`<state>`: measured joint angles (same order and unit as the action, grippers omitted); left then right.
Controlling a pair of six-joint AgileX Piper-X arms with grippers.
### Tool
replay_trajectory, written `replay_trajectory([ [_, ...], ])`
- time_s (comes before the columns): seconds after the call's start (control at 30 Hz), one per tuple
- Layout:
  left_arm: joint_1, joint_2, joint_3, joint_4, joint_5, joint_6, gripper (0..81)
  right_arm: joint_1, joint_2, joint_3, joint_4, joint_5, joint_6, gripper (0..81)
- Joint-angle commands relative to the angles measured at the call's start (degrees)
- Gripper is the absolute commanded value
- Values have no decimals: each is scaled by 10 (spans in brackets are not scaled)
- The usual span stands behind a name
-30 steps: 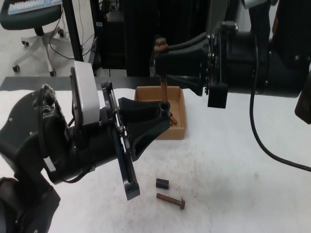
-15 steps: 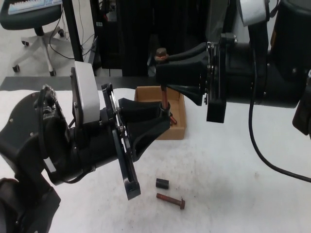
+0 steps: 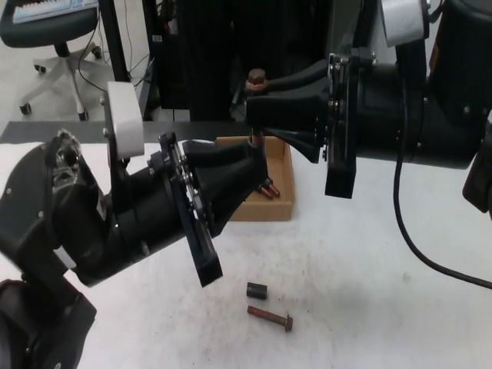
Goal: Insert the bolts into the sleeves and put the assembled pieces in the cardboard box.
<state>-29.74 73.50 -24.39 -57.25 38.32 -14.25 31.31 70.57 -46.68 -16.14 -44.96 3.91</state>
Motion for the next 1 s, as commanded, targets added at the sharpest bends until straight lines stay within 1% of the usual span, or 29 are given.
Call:
replay_trajectory([
  [0.0, 1, -7, -9, -19, -23, -8, 1, 8, -3, -1, 4, -8, -1, 8],
  [0.17, 1, -7, -9, -19, -16, -8, 1, 8, -3, -1, 4, -8, 1, 1],
  [0.2, 1, -7, -9, -19, -12, -8, 1, 8, -3, -1, 4, -8, 1, 22],
  [0.27, 1, -7, -9, -19, -11, -8, 1, 8, -3, -1, 4, -8, 1, 111],
  [0.3, 1, -7, -9, -19, -10, -8, 1, 8, -3, -1, 4, -8, 5, 186],
  [0.4, 1, -7, -9, -19, -10, -8, 1, 8, -3, -1, 4, -6, 21, 454],
  [0.43, 1, -7, -9, -19, -10, -8, 1, 8, -3, -1, 4, -2, 30, 515],
  [0.47, 1, -7, -9, -19, -10, -8, 1, 8, -3, -1, 4, -2, 33, 529],
  [0.57, 1, -7, -9, -19, -10, -8, 1, 8, -3, -1, 4, -2, 34, 502],
  [0.7, 1, -7, -9, -19, 3, -8, 1, 8, -3, -1, 4, -2, 34, 501],
  [0.83, 1, -7, -9, -19, 4, -8, 1, 6, -3, -1, -2, 18, 34, 501],
  [0.9, 1, -7, -9, -14, 4, -8, 1, 5, -3, -1, -28, 22, 34, 501],
  [0.97, 1, -7, -8, 8, 18, -8, 1, 5, -3, -1, -71, 28, 37, 501],
])
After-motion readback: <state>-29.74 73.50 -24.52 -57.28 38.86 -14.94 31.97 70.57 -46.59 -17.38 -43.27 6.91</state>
